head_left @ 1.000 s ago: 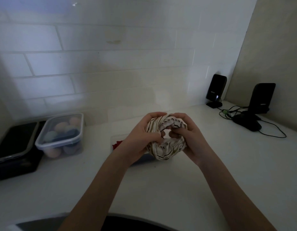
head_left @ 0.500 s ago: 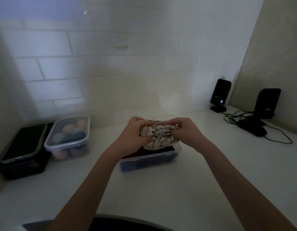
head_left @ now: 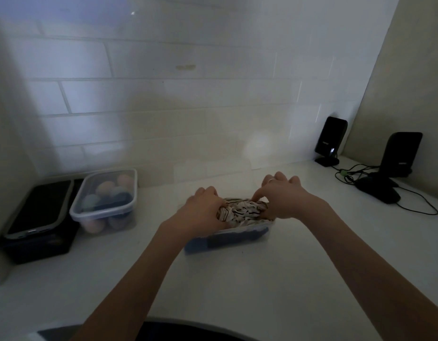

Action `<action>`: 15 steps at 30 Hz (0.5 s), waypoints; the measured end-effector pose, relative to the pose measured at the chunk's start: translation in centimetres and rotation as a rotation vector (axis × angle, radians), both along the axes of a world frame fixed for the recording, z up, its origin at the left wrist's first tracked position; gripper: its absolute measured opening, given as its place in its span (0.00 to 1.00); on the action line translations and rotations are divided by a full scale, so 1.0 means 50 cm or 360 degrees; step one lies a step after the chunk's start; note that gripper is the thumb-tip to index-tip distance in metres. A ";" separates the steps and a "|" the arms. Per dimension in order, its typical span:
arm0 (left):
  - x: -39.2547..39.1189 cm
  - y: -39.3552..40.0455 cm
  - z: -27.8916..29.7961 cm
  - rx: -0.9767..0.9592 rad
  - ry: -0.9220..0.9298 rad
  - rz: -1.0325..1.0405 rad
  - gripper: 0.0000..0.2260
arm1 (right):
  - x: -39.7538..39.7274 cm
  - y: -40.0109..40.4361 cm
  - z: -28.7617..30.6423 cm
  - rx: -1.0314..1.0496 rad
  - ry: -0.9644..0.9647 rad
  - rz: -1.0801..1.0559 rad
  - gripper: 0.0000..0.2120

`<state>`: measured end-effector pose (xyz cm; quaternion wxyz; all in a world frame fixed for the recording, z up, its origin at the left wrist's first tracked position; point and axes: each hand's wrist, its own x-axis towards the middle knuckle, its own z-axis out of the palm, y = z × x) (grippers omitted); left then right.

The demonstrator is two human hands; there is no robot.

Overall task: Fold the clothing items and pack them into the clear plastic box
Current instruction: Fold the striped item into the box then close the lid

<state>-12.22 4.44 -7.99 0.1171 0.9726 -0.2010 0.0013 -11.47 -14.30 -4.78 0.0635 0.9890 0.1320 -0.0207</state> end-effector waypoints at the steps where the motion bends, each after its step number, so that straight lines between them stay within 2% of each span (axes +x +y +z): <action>1: 0.000 0.001 0.000 0.0091 -0.0030 0.0037 0.22 | 0.001 0.003 -0.001 -0.0052 0.0011 -0.0010 0.22; 8: 0.011 -0.007 0.000 0.0362 0.0018 0.0173 0.30 | 0.031 0.032 0.011 -0.0506 0.0482 -0.0176 0.29; 11: 0.017 -0.012 0.002 0.0443 0.0048 0.0154 0.30 | 0.038 0.043 -0.007 -0.0569 0.0519 -0.0204 0.29; 15: 0.020 -0.010 0.004 0.0471 0.0119 0.0108 0.29 | 0.037 0.045 -0.031 -0.0470 0.0457 -0.0189 0.23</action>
